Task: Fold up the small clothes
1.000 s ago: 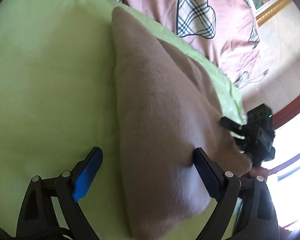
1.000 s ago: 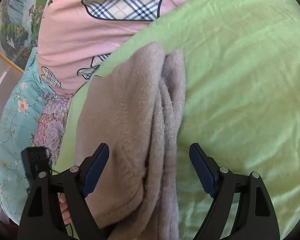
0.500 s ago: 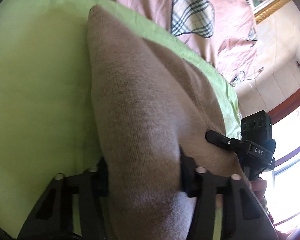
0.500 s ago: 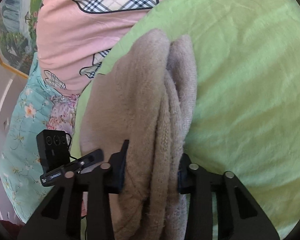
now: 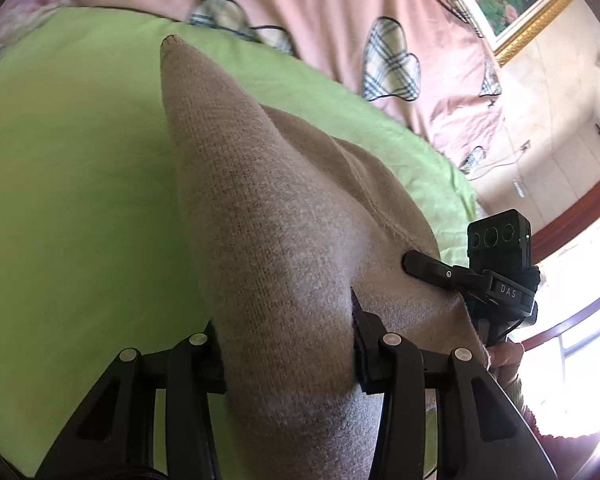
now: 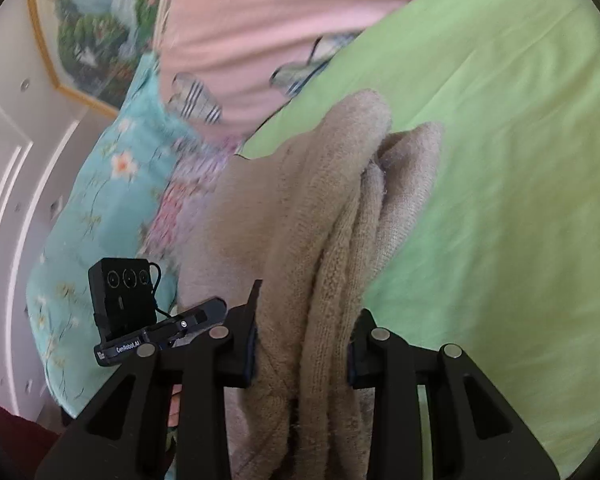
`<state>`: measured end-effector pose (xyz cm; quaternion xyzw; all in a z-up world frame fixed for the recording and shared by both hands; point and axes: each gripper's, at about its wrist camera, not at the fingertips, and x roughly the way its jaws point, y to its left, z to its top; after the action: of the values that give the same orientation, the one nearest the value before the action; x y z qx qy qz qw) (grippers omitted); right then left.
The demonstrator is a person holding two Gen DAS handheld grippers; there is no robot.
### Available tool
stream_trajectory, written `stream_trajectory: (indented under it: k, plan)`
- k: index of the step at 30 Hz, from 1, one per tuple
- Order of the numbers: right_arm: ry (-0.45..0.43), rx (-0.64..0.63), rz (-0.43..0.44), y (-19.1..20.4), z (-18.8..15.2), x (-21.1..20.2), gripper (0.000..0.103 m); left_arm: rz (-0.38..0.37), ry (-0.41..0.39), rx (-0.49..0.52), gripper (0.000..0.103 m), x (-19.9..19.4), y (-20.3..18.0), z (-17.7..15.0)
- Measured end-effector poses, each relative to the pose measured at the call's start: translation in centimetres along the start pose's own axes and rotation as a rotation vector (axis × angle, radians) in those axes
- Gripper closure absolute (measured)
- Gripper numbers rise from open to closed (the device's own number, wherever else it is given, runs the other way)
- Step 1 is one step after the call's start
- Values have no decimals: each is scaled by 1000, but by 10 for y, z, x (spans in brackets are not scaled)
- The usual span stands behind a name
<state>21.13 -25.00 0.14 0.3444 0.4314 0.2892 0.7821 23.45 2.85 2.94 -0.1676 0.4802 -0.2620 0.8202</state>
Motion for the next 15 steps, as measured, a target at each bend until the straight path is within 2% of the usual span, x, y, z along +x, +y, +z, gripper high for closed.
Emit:
stream_trajectory:
  k: [3,6,8,9,10,11,12,13,15]
  plan:
    - [26,7,34,7,-18,20,70,17,-7,-6,59,-20,16,-17]
    - [42,15,38,9,-29,31,70,4,9,-34,57,-18,36,-32]
    - [57,14,-1,3,-35,39,70,30,26,-46,49,-7,46,-41]
    - [63,15,-24,-3,-38,41,69,35,24,-53,40,-2,48,-43]
    - [67,21,-32,-5,-39,45,68,30,22,-72,32,0,53,-47]
    - [75,43,-33,-13,-41,46,67,15,22,-99,29,1,59,-50]
    - [78,55,-36,-16,-41,46,63,-3,18,-123,29,0,64,-53]
    - [77,67,-52,-19,-41,43,53,-16,13,-138,29,-3,67,-55]
    - [69,61,-97,-16,-41,36,42,-16,5,-151,26,-13,72,-58]
